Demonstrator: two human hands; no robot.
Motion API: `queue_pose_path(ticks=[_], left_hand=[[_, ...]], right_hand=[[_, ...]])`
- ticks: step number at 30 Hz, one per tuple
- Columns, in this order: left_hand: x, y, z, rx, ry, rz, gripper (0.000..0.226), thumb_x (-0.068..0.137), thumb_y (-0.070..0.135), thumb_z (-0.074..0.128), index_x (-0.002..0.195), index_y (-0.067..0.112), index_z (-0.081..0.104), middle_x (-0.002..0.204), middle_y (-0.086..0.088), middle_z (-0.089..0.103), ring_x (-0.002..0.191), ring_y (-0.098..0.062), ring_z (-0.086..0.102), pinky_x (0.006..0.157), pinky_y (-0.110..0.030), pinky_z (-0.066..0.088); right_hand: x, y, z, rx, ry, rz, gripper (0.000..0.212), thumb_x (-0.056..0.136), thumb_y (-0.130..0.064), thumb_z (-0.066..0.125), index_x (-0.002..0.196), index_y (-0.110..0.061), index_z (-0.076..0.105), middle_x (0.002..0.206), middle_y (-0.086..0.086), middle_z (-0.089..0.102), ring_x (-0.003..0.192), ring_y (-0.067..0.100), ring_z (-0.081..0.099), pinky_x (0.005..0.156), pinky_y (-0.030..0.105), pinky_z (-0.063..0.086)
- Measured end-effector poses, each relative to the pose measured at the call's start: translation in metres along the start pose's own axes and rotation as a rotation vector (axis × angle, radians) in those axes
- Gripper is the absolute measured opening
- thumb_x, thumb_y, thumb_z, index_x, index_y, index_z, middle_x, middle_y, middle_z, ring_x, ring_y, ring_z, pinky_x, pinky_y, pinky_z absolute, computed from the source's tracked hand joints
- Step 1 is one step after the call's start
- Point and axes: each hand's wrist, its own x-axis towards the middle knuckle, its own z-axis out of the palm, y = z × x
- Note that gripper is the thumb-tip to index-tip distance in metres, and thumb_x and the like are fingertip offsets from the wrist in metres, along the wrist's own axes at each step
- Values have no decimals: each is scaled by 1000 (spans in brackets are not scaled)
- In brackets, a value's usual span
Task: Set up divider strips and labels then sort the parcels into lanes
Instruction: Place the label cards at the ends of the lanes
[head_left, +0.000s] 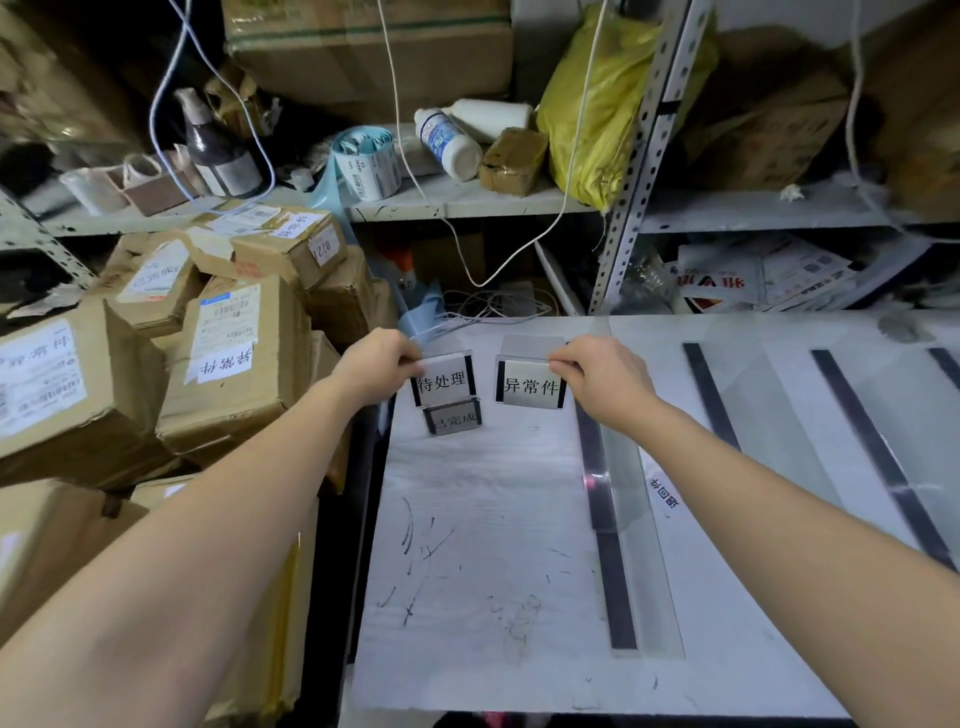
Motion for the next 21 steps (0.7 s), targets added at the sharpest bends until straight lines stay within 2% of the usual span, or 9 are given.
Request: queue_pose_path(ticks=[4,8,12,17,21], left_hand=[[-25,18,-10,9,39,0,17,95,27,69,95,13,78,92,-2,74,83,-20,67,79,-46,58],[-47,39,-22,29,100,29,20,96,29,67,95,12,79,88,-2,75,81,-20,66,77,-46,57],[-59,66,-33,30,131,54,19,96,28,68,100,13,80,91,-2,75,83,-21,67,78,-44,58],[-55,98,-38,51,134,101,20,95,26,70,92,9,79,83,-4,74,76,-25,66,73,-43,57],[-40,118,-28,52,71,108,24,94,31,72,93,8,79,93,-5,76,87,-26,69,80,-46,59]], right_hand=[[-20,-1,-16,11,19,-26,30,105,-28,48,88,-11,67,85,4,65,83,28,59,71,38,53],[-39,3,-31,24,61,-50,30,104,-25,48,81,-10,60,80,4,62,81,29,58,61,32,40],[-56,9,-54,60,106,-64,26,104,-27,50,92,-15,69,90,-1,65,87,25,59,73,41,53],[-75,25,-79,101,164,-38,22,104,-26,53,103,-23,75,97,-6,65,94,22,59,77,42,53],[-83,46,-92,78,173,16,23,105,-25,52,104,-22,75,98,-3,66,94,24,58,78,44,53]])
